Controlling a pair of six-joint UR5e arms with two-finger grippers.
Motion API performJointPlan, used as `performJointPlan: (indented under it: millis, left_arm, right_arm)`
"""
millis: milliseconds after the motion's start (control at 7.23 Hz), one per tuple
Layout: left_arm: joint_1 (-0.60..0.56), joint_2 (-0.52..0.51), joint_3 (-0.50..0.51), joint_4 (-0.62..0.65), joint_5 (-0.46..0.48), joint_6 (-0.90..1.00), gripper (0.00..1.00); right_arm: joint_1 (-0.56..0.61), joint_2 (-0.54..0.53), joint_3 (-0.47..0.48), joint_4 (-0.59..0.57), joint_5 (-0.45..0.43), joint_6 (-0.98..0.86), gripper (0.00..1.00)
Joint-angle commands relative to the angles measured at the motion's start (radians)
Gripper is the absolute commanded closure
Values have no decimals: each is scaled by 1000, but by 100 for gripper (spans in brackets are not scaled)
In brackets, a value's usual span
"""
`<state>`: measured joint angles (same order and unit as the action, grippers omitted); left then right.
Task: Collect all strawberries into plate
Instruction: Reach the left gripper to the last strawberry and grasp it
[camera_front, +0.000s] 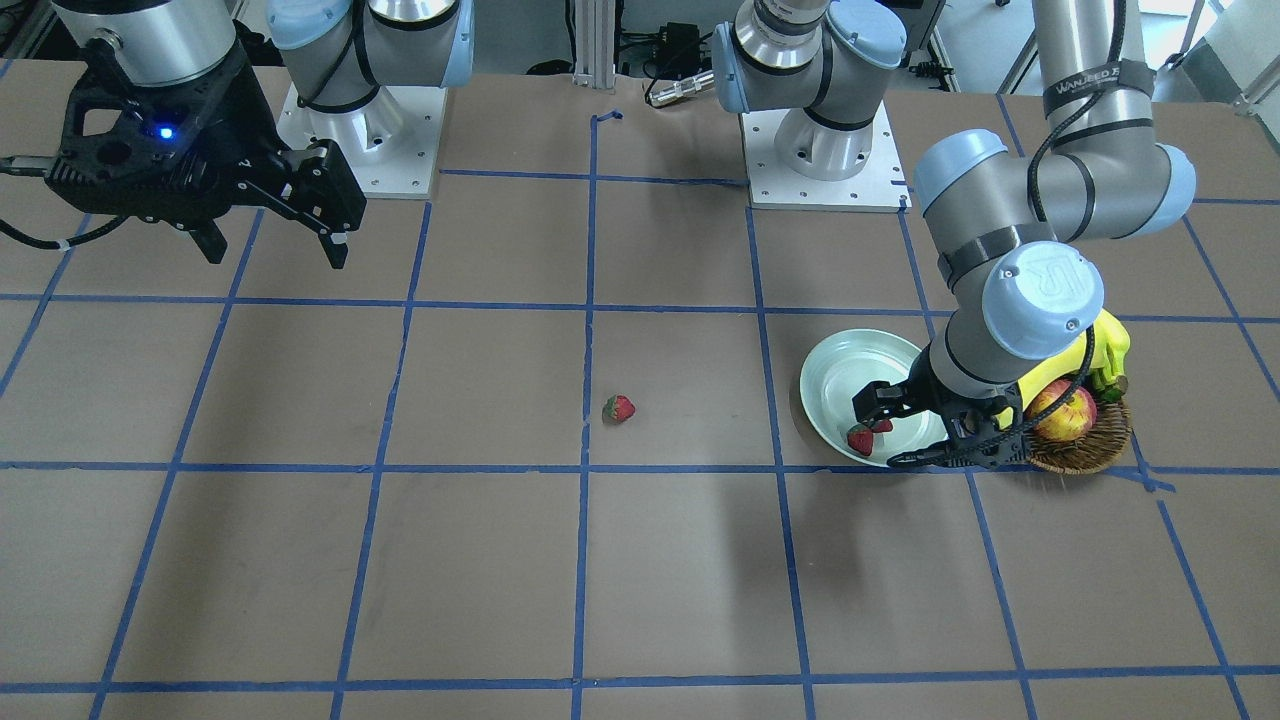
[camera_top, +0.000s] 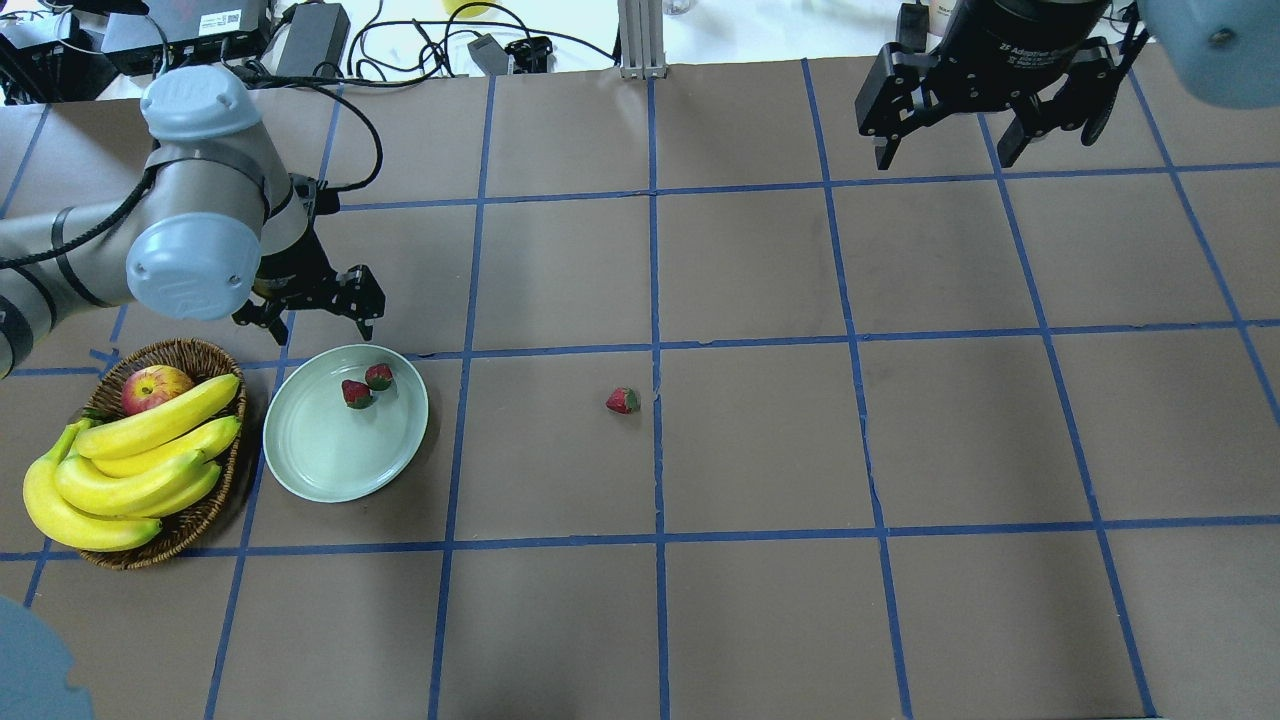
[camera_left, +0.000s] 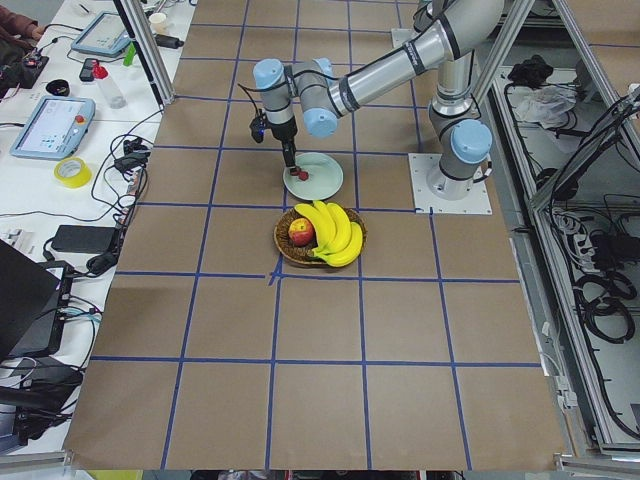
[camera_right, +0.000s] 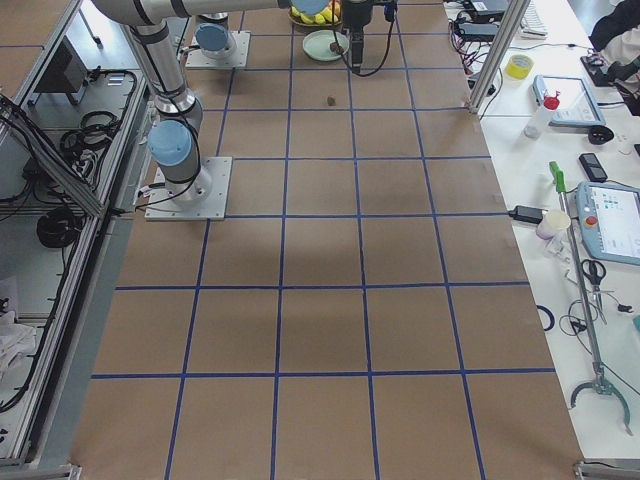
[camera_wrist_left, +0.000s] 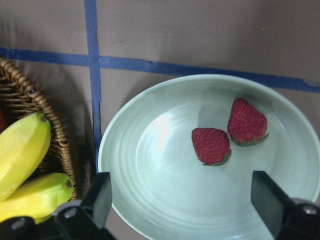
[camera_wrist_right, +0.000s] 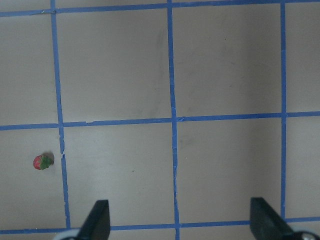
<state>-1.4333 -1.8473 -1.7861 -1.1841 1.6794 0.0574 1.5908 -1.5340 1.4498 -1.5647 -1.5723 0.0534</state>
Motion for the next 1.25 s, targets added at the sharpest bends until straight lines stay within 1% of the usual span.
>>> performJointPlan:
  millis: [0,138,277,415,553,830,968,1107]
  left_arm:
    - [-144,2,42,13,-40,-125,0]
    - [-226,-6,40,35,-62,-243,0]
    - [-301,-22,33,116,-132,-278,0]
    - [-326,-44,22,198,-212,-316,0]
    - [-335,-65,8,252,-261,-368,0]
    - [-384,-107,-28,262,-267,-424,0]
    - [-395,-124,-47,271,-270,-489,0]
    - [-401,-136,-52,271,-270,-505,0]
  right_arm:
    - [0,2,1,0,0,0,0]
    - [0,0,0,0,0,0,0]
    - [0,2,0,0,0,-1,0]
    - [0,0,1,0,0,0,0]
    - [0,2,0,0,0,0,0]
    - [0,0,1,0,0,0,0]
    - [0,2,1,0,0,-1,0]
    - [0,2,1,0,0,-1,0]
